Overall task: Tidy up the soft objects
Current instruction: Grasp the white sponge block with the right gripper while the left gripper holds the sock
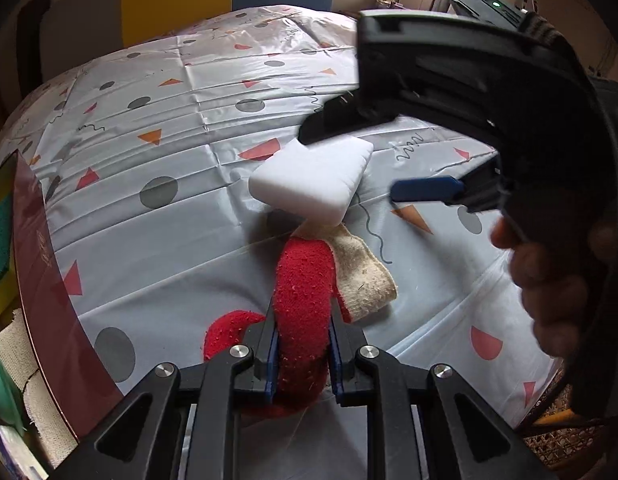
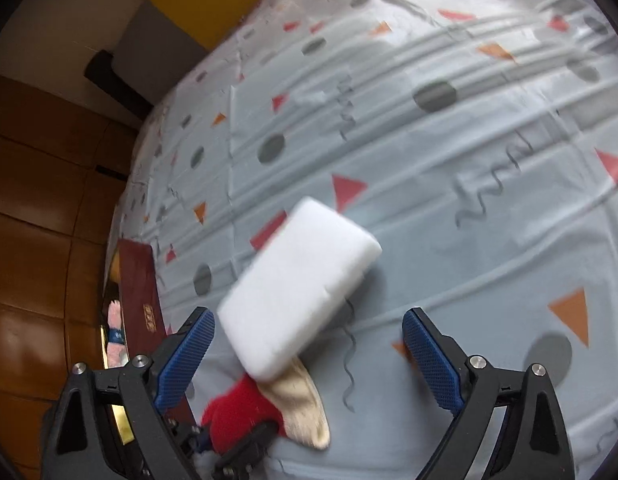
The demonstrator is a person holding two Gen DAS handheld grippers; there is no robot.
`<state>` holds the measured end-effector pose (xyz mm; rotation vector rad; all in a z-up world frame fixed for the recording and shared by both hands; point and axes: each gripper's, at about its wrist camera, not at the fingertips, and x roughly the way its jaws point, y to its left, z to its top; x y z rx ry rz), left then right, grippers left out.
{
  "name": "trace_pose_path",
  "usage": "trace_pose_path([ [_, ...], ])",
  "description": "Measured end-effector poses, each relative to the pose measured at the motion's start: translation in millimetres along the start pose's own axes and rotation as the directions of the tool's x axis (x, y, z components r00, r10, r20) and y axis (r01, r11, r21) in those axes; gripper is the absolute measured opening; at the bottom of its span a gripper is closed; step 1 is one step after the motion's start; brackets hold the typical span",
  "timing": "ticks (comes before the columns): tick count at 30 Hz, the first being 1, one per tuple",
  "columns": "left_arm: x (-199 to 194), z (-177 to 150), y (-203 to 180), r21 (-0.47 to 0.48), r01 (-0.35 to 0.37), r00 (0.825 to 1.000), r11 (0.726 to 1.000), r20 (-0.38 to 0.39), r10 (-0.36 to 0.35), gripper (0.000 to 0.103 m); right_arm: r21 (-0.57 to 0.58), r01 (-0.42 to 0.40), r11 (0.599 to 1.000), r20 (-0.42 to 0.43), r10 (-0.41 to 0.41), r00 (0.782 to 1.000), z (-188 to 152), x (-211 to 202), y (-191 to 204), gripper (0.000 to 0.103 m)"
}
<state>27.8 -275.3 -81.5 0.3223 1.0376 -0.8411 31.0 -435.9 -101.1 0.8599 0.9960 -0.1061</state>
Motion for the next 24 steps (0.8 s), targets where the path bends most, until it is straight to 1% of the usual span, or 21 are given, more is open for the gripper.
trace_pose_path([
  [2, 0.5, -1.9, 1.4, 0.000, 0.002, 1.000, 1.000, 0.007, -0.002, 0.019, -0.011, -0.025, 1.000, -0.008, 0.025, 1.000, 5.6, 7.0, 6.0, 0.096],
  [3, -2.7, -4.7, 3.1, -0.001, 0.002, 1.000, 1.000, 0.012, -0.002, 0.019, -0.026, -0.025, 0.999, -0.007, 0.024, 1.000, 6.2, 9.4, 9.6, 0.095],
  [4, -2.5, -6.0, 3.4, -0.002, 0.002, 1.000, 1.000, 0.016, -0.002, 0.020, -0.045, -0.034, 0.998, -0.010, 0.034, 0.999, 6.9, 11.0, 14.5, 0.083],
  [5, 1.8, -5.5, 0.5, -0.003, 0.000, 1.000, 1.000, 0.021, 0.000, 0.020, -0.063, -0.065, 0.996, -0.027, 0.063, 0.998, 7.0, 16.1, 19.6, 0.053],
  [6, 1.7, -6.6, 0.2, 0.001, -0.005, 1.000, 1.000, 0.028, 0.005, 0.020, -0.071, -0.068, 0.995, -0.040, 0.066, 0.997, 6.4, 18.6, 20.2, 0.034],
  [7, 2.4, -6.3, 0.2, 0.002, -0.007, 1.000, 1.000, 0.031, 0.007, 0.020, -0.095, -0.024, 0.995, -0.048, 0.020, 0.999, 5.9, 22.3, 22.2, 0.009],
  [8, 2.3, -6.6, 0.4, 0.002, -0.008, 0.999, 1.000, 0.033, 0.008, 0.020, -0.111, -0.001, 0.994, -0.041, -0.004, 0.999, 3.3, 21.1, 22.2, 0.008],
  [10, 1.1, -8.1, 1.1, 0.000, -0.005, 0.999, 1.000, 0.034, 0.005, 0.020, -0.128, 0.020, 0.992, 0.012, -0.018, 1.000, 5.3, 10.3, 24.3, 0.001],
  [11, 1.0, -8.7, 1.7, 0.002, -0.004, 0.999, 1.000, 0.037, 0.004, 0.021, -0.121, 0.038, 0.992, 0.060, -0.030, 0.998, 8.3, 0.1, 21.2, 0.001],
  [12, 0.6, -9.5, 1.4, 0.005, -0.006, 0.999, 1.000, 0.040, 0.006, 0.021, -0.109, 0.074, 0.991, 0.086, -0.064, 0.994, 10.7, -5.3, 17.3, 0.001],
  [14, -0.3, -11.3, 0.1, 0.011, -0.011, 0.999, 1.000, 0.046, 0.011, 0.021, -0.093, 0.152, 0.984, 0.107, -0.142, 0.984, 14.3, -9.4, 10.6, 0.001],
  [15, -0.5, -12.0, -0.2, 0.015, -0.015, 0.999, 1.000, 0.049, 0.014, 0.021, -0.089, 0.198, 0.976, 0.111, -0.188, 0.976, 14.8, -9.7, 7.7, 0.001],
  [16, -0.1, -11.8, 0.0, 0.017, -0.016, 0.999, 1.000, 0.051, 0.015, 0.021, -0.089, 0.251, 0.964, 0.121, -0.240, 0.963, 14.8, -9.6, 6.8, 0.001],
  [17, -3.0, -14.8, -7.1, 0.018, -0.017, 0.998, 1.000, 0.053, 0.016, 0.021, -0.089, 0.273, 0.958, 0.126, -0.261, 0.957, 15.9, -10.8, 2.9, 0.002],
  [18, -3.3, -15.4, -7.1, 0.017, -0.017, 0.998, 1.000, 0.054, 0.016, 0.021, -0.086, 0.254, 0.963, 0.115, -0.243, 0.963, 16.2, -9.9, 2.2, 0.006],
  [19, -3.8, -15.7, -7.9, 0.017, -0.017, 0.998, 1.000, 0.055, 0.016, 0.021, -0.075, 0.202, 0.977, 0.088, -0.195, 0.977, 16.1, -8.8, 0.3, 0.008],
  [20, -4.2, -16.0, -8.6, 0.019, -0.018, 0.998, 1.000, 0.055, 0.017, 0.021, -0.061, 0.130, 0.990, 0.050, -0.127, 0.991, 15.2, -5.6, 0.2, 0.024],
  [21, -4.6, -16.9, -9.2, 0.023, -0.019, 0.998, 1.000, 0.057, 0.018, 0.021, -0.056, 0.069, 0.996, 0.013, -0.069, 0.998, 13.1, -1.8, 2.7, 0.039],
  [22, -5.2, -17.9, -9.8, 0.025, -0.019, 0.998, 1.000, 0.060, 0.018, 0.021, -0.069, 0.026, 0.997, -0.015, -0.027, 1.000, 10.2, 1.5, 8.3, 0.069],
  [23, -5.9, -19.5, -10.4, 0.029, -0.020, 0.998, 0.999, 0.067, 0.018, 0.021, -0.079, -0.022, 0.997, -0.037, 0.020, 0.999, 7.2, 4.4, 14.4, 0.080],
  [24, -5.9, -19.5, -10.9, 0.031, -0.020, 0.997, 0.999, 0.071, 0.018, 0.021, -0.086, -0.068, 0.994, -0.058, 0.064, 0.996, 4.8, 6.8, 19.2, 0.080],
])
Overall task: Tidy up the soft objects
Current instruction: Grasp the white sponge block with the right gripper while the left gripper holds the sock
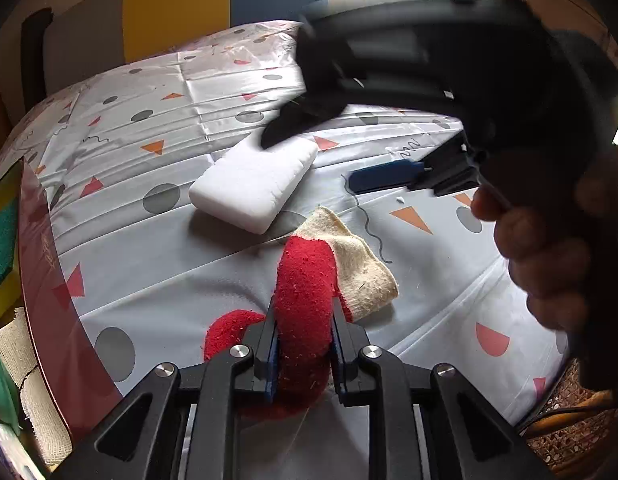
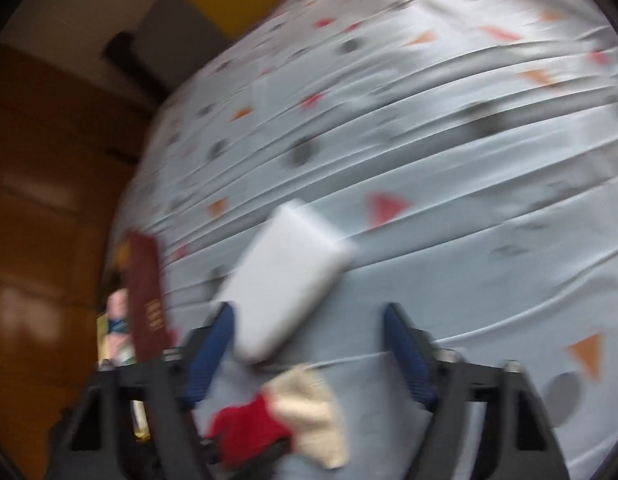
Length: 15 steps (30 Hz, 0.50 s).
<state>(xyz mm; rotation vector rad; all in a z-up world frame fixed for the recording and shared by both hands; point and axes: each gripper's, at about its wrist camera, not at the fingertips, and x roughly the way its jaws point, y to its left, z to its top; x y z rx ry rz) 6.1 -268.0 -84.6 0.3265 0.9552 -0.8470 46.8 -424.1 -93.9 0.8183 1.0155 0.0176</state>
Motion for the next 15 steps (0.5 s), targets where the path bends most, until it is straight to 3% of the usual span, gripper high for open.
trace_pose_path([
  [2, -0.8, -1.3, 0.2, -0.006, 0.005, 1.000, 1.000, 0.005, -0.005, 0.021, -0.029, -0.038, 0.999, -0.027, 0.037, 0.999, -1.9, 8.0, 11.9, 0.084],
  [4, -1.8, -2.4, 0.7, -0.011, 0.011, 1.000, 1.000, 0.007, -0.011, 0.021, -0.055, 0.019, 0.998, -0.044, -0.021, 0.999, 1.8, 20.1, 21.4, 0.086],
  [10, -3.2, -5.4, 3.0, -0.019, 0.024, 1.000, 1.000, 0.016, -0.024, 0.021, -0.117, 0.078, 0.990, -0.067, -0.086, 0.994, 38.3, 42.1, 34.2, 0.081],
  [15, -4.8, -6.8, 6.9, -0.028, 0.039, 0.999, 0.999, 0.019, -0.038, 0.021, -0.239, 0.160, 0.958, -0.049, -0.176, 0.983, 68.1, 49.2, 55.0, 0.080],
])
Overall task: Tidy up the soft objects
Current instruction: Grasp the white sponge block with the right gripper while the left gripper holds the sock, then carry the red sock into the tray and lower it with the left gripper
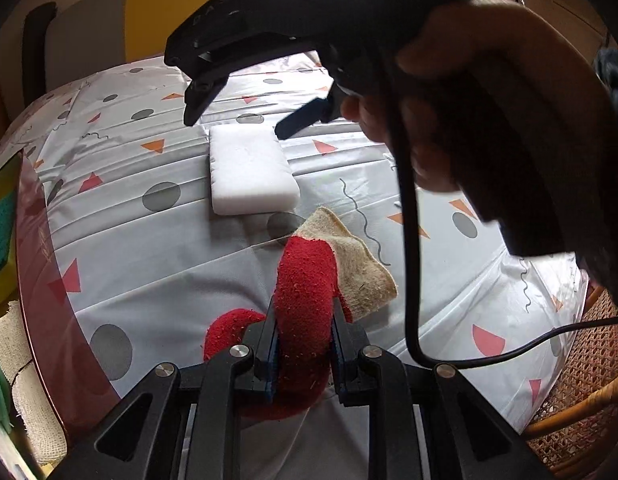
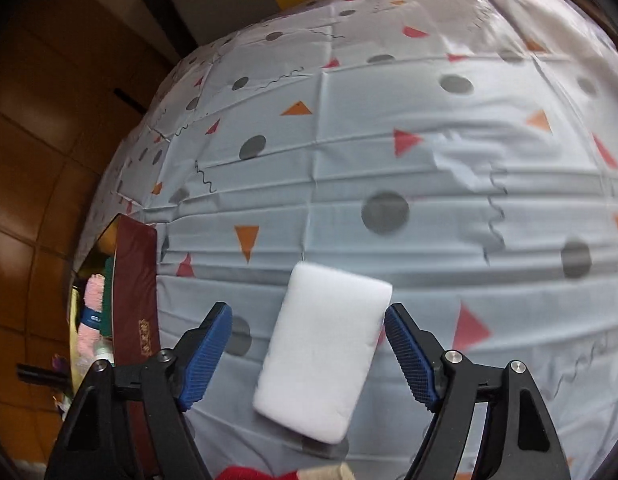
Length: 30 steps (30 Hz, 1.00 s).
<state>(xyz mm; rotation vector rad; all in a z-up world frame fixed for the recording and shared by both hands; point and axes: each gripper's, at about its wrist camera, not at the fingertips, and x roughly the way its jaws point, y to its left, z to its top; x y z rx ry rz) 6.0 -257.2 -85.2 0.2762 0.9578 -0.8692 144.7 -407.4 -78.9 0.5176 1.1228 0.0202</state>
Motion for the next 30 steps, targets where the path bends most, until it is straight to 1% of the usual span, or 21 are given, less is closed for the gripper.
trace_pose_path([
  [2, -0.8, -0.3, 3.0, -0.008, 0.009, 1.000, 1.000, 0.000, -0.009, 0.021, -0.005, 0.048, 0.999, -0.009, -0.048, 0.999, 3.9, 0.5, 1.4, 0.085],
  [5, -0.5, -0.9, 1.5, -0.006, 0.011, 1.000, 1.000, 0.001, -0.011, 0.021, -0.013, 0.066, 0.998, -0.023, -0.067, 0.998, -2.5, 3.0, 6.4, 0.094],
  [6, -0.7, -1.1, 1.3, -0.005, 0.010, 1.000, 1.000, 0.002, -0.010, 0.021, -0.003, 0.098, 0.995, -0.012, -0.098, 0.995, -6.3, 5.8, 9.2, 0.094],
  [7, 0.7, 1.2, 4.3, -0.006, 0.011, 1.000, 1.000, 0.002, -0.011, 0.020, -0.015, 0.118, 0.993, -0.025, -0.119, 0.993, -10.7, 9.8, 12.2, 0.094],
  [9, 0.4, 0.9, 5.1, -0.007, 0.012, 1.000, 1.000, 0.003, -0.012, 0.020, -0.039, 0.136, 0.990, -0.048, -0.138, 0.989, -21.8, 16.7, 14.8, 0.094],
  [10, 1.4, 1.5, 5.7, -0.005, 0.010, 1.000, 1.000, 0.002, -0.010, 0.020, -0.064, 0.159, 0.985, -0.051, -0.162, 0.985, -26.2, 21.1, 16.7, 0.090],
  [11, 1.5, 1.8, 5.6, -0.003, 0.008, 1.000, 1.000, 0.000, -0.008, 0.020, -0.115, 0.237, 0.965, -0.021, -0.241, 0.970, -31.8, 22.3, 20.8, 0.065],
  [12, 0.6, 1.7, 5.2, -0.001, 0.007, 1.000, 1.000, 0.000, -0.007, 0.021, -0.145, 0.288, 0.947, -0.001, -0.291, 0.957, -35.0, 21.8, 22.1, 0.057],
  [13, 0.7, 1.7, 5.1, -0.001, 0.005, 1.000, 1.000, 0.000, -0.005, 0.021, -0.148, 0.275, 0.950, -0.006, -0.279, 0.960, -37.6, 18.6, 19.6, 0.057],
  [14, 0.9, 2.8, 4.3, 0.002, 0.003, 1.000, 1.000, 0.000, -0.003, 0.021, -0.133, 0.245, 0.960, -0.010, -0.249, 0.968, -39.8, 13.8, 14.8, 0.056],
  [15, 1.0, 2.8, 4.2, 0.004, 0.001, 1.000, 1.000, 0.000, -0.001, 0.021, -0.123, 0.246, 0.961, -0.008, -0.249, 0.968, -43.9, 7.0, 7.8, 0.056],
  [17, 2.3, 3.1, 4.7, 0.003, -0.001, 1.000, 1.000, -0.001, 0.001, 0.021, -0.124, 0.291, 0.949, -0.022, -0.296, 0.955, -56.3, -2.2, -9.0, 0.056],
  [18, 2.8, 3.6, 4.4, 0.003, -0.005, 1.000, 1.000, -0.002, 0.005, 0.021, -0.131, 0.283, 0.950, -0.036, -0.290, 0.956, -64.3, -5.4, -16.8, 0.057],
  [20, 3.8, 4.6, 3.7, 0.008, -0.015, 1.000, 1.000, -0.004, 0.015, 0.021, -0.158, 0.265, 0.951, -0.033, -0.273, 0.962, -76.6, -14.1, -25.7, 0.060],
  [22, 5.2, 7.4, 3.1, 0.006, -0.022, 1.000, 1.000, -0.013, 0.022, 0.019, -0.199, 0.274, 0.941, -0.001, -0.279, 0.960, -90.0, -18.2, -28.9, 0.061],
  [24, 6.5, 9.3, 1.1, 0.003, -0.023, 0.999, 1.000, -0.022, 0.023, 0.019, -0.195, 0.284, 0.939, 0.053, -0.279, 0.959, -99.1, -19.9, -31.1, 0.061],
  [25, 6.7, 11.0, 2.4, 0.005, -0.025, 0.999, 1.000, -0.026, 0.025, 0.018, -0.185, 0.287, 0.940, 0.067, -0.279, 0.958, -100.7, -20.2, -31.9, 0.062],
  [29, 2.2, 13.0, 4.1, 0.001, -0.052, 0.998, 0.999, -0.044, 0.052, 0.018, -0.197, 0.292, 0.936, 0.082, -0.281, 0.956, -100.3, -21.3, -29.1, 0.063],
  [30, -1.9, 13.7, 3.3, 0.000, -0.055, 0.998, 0.998, -0.037, 0.055, 0.018, -0.200, 0.292, 0.935, 0.089, -0.280, 0.956, -101.8, -22.4, -29.9, 0.063],
])
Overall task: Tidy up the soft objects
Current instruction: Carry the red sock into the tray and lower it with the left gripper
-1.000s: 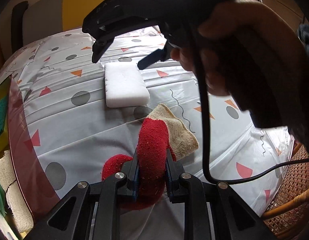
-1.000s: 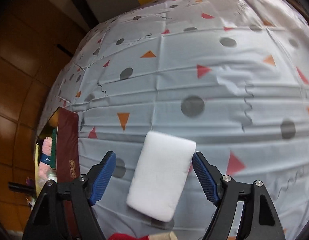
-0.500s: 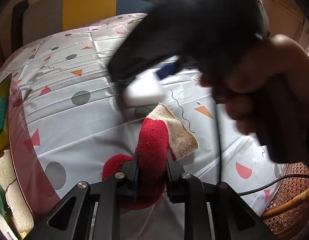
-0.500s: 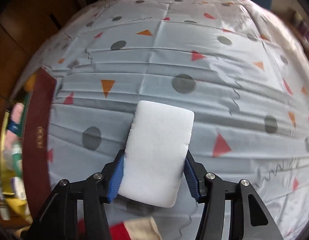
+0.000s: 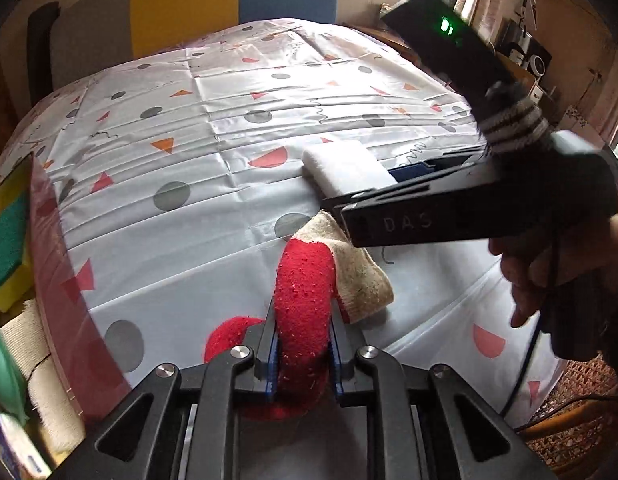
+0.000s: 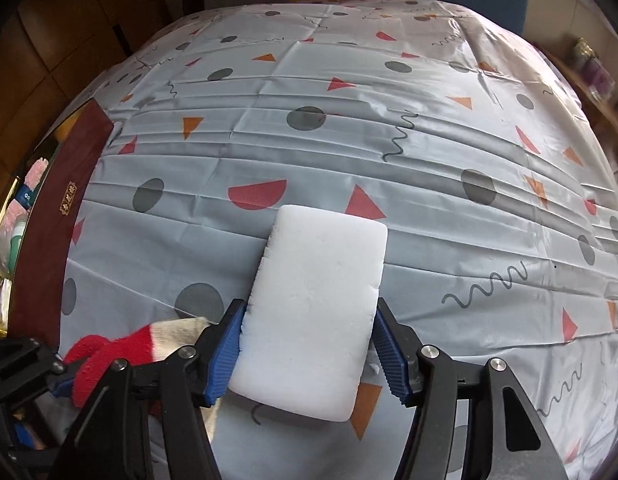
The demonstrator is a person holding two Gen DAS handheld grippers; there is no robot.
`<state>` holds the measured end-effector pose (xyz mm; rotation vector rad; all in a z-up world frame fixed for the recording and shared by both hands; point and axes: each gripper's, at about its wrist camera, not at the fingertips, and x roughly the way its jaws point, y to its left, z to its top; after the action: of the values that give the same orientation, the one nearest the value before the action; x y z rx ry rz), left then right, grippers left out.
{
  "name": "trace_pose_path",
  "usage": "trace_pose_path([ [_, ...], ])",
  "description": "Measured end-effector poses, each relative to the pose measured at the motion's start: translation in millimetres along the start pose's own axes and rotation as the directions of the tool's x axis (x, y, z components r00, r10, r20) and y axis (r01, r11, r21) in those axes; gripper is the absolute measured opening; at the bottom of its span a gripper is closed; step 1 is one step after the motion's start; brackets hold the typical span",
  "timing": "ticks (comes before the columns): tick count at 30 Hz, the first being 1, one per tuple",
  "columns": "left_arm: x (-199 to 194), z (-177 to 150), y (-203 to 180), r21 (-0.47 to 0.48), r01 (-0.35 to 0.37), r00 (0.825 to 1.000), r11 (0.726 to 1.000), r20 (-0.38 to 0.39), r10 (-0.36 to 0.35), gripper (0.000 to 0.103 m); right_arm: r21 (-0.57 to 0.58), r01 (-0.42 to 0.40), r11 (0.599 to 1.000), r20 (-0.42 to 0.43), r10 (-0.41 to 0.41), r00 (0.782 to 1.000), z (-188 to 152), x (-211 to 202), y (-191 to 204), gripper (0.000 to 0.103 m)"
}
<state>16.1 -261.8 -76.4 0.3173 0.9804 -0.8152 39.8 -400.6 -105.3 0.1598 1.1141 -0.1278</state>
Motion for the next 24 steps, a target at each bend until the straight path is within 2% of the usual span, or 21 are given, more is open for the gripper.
trace_pose_path([
  [5, -31.0, -0.9, -9.0, 0.004, -0.025, 0.998, 1.000, 0.058, 0.025, 0.018, -0.020, 0.010, 1.000, 0.021, -0.010, 1.000, -0.5, -1.2, 5.6, 0.063],
  [13, -68.7, 0.2, 3.5, -0.040, -0.044, 0.991, 0.998, 0.127, 0.049, 0.018, -0.040, 0.027, 0.999, 0.030, -0.026, 0.999, 2.4, 0.8, 7.0, 0.063],
  [24, -98.9, -3.8, 27.9, -0.125, -0.055, 0.984, 0.991, 0.164, 0.076, 0.018, -0.066, 0.040, 0.997, 0.055, -0.037, 0.998, 0.1, 0.5, 10.2, 0.063],
])
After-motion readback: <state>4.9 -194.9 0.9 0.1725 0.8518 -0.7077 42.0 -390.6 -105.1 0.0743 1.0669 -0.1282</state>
